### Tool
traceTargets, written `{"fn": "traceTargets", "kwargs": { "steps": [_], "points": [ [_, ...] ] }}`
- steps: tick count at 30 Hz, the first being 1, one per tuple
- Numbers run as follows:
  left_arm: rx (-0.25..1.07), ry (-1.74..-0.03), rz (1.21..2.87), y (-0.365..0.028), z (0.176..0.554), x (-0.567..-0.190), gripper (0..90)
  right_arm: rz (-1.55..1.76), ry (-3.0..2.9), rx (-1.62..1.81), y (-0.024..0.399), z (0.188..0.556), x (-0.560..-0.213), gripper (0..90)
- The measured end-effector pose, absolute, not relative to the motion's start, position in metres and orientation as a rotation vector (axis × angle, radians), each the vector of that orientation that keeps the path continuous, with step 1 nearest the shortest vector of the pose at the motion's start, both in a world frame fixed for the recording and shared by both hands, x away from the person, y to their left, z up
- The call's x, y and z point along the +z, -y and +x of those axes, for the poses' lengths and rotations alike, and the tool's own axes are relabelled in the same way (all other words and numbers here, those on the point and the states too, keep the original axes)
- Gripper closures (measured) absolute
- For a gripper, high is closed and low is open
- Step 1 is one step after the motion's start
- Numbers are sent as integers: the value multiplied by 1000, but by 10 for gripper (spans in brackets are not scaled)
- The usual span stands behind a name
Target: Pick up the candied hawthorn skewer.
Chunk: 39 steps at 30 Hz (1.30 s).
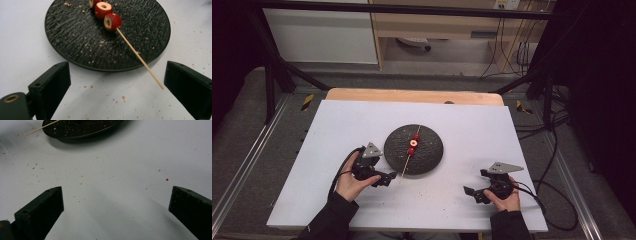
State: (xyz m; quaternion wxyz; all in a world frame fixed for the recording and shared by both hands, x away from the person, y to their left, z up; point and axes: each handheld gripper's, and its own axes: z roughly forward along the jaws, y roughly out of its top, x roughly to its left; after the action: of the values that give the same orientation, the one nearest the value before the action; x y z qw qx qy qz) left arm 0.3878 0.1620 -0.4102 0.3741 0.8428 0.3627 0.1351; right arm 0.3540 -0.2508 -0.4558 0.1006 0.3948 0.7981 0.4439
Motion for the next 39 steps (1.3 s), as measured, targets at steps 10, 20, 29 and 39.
{"fn": "traceTargets", "kwargs": {
  "steps": [10, 20, 29, 39],
  "points": [
    [349, -955, 2191, -135, 399, -409, 162, 1168, -2358, 1310, 251, 354, -456, 7],
    [339, -1023, 2211, -119, 409, -414, 354, 1172, -2361, 1311, 250, 354, -456, 7],
    [348, -1093, 2204, -106, 416, -417, 503, 1176, -2359, 1310, 251, 354, -456, 7],
    [359, -1132, 2211, -92, 421, -423, 657, 1184, -2362, 1316, 250, 354, -455, 7]
  ]
}}
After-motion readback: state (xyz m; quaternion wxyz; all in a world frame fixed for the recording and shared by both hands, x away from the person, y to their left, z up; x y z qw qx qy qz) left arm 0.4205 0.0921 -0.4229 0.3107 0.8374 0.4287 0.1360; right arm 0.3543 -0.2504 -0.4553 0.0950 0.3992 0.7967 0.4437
